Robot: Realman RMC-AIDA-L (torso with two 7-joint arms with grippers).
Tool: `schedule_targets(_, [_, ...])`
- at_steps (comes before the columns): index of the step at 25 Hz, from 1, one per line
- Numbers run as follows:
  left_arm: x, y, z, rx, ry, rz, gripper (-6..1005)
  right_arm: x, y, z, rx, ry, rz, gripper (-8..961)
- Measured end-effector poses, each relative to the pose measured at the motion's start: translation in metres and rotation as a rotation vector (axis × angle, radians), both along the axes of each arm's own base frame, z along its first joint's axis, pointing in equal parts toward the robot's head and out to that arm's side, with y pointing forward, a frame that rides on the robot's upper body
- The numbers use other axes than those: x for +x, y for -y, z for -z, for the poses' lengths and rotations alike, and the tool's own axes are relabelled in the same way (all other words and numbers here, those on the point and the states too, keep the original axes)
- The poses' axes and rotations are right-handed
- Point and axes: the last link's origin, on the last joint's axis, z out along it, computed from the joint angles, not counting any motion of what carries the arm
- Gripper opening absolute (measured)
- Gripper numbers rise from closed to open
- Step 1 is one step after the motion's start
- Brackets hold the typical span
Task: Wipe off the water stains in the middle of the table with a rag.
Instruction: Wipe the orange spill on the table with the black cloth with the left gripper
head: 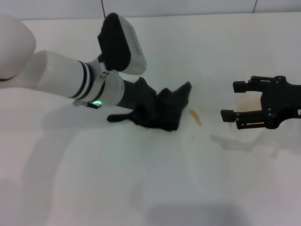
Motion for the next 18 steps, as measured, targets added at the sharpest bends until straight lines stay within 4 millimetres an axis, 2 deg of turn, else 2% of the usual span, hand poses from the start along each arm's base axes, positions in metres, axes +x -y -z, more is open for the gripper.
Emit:
schedule_targets(8, [0.004,-0.011,-0.004,0.054,-0.017,0.051,80,0.0,0.0,0.0,0.002,-0.004,0.003,859])
schedule_targets(18, [0.018,-0.005,0.002,0.024,0.041,0.15,79,-0.002,-0.001,-0.002,0.011,-0.02,-0.001,859])
